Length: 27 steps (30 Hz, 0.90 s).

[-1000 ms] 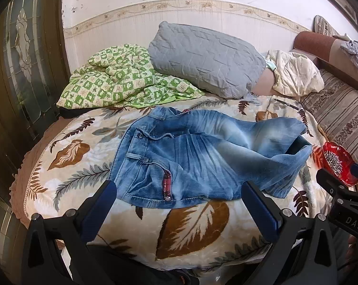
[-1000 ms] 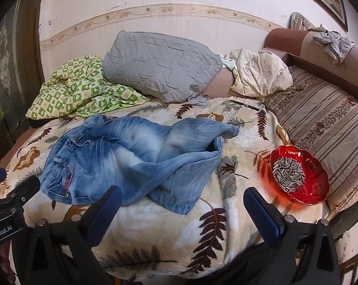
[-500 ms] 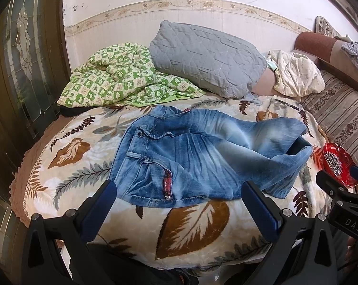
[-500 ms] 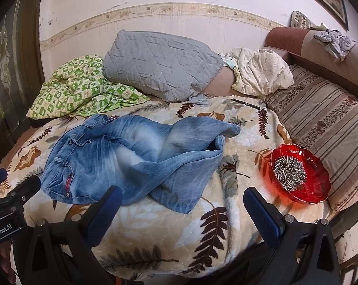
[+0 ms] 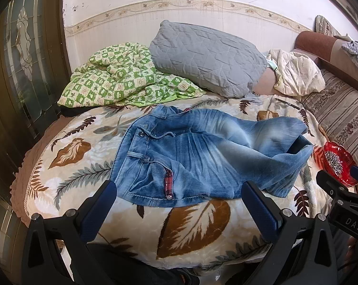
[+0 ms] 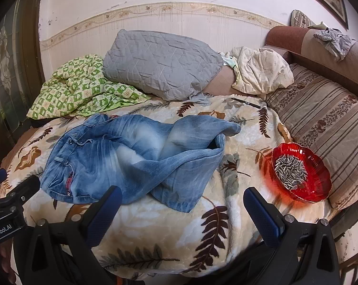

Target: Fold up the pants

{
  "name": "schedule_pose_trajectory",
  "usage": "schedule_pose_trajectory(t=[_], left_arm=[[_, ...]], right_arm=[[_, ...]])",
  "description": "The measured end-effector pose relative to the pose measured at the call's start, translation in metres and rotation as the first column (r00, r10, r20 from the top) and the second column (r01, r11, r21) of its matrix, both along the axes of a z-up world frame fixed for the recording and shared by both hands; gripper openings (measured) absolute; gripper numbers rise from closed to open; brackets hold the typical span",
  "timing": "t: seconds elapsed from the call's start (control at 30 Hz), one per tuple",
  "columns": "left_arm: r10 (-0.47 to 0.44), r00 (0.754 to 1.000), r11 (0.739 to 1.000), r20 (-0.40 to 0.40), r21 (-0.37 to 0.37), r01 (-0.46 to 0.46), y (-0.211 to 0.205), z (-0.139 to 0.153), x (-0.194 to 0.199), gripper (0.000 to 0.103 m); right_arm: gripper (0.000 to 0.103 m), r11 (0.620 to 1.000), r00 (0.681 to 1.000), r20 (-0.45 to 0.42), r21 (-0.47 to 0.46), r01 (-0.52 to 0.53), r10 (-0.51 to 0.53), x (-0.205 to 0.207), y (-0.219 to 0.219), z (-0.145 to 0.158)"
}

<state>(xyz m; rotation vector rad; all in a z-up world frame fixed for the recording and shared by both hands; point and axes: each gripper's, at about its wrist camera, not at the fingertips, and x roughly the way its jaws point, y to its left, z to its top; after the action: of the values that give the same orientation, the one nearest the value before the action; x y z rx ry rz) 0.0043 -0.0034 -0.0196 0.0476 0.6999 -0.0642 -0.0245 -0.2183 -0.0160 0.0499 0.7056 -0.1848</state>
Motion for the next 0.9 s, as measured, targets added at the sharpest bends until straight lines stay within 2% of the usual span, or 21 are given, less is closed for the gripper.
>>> schedule_pose_trajectory(t=[0.43, 0.53, 0.67, 0.83, 0.9], left_arm=[[-0.009, 1.0, 1.0, -0.017, 0.025, 0.01, -0.007, -0.002, 0.009, 0.103], [-0.009, 1.0, 0.999, -0.021, 0.034, 0.01, -0.011, -0.002, 0.02, 0.103], [-0.019, 0.999, 0.999, -0.036, 0.049, 0.021, -0.021, -0.001, 0.042, 0.103], [-0.08, 0.996, 0.993, -0.048, 0.085, 0.084, -0.04, 0.001, 0.075, 0.103], [-0.114, 0.993, 0.988, -0.039, 0.103, 0.118, -0.048, 0.002, 0.09, 0.103]], right_arm=[[0.103, 1.0, 1.0, -0.013, 0.019, -0.012, 0.012, 0.002, -0.002, -0.009], [0.103, 0.995, 0.998, -0.023, 0.082, -0.052, 0.054, 0.008, -0.012, -0.009], [0.103, 0.971, 0.996, 0.018, 0.22, -0.092, 0.09, 0.013, -0.038, -0.01], [0.103, 0.971, 0.999, 0.008, 0.233, -0.045, 0.045, 0.032, -0.076, -0.01], [0.103, 0.963, 0.999, -0.004, 0.266, -0.042, 0.045, 0.043, -0.096, -0.011]])
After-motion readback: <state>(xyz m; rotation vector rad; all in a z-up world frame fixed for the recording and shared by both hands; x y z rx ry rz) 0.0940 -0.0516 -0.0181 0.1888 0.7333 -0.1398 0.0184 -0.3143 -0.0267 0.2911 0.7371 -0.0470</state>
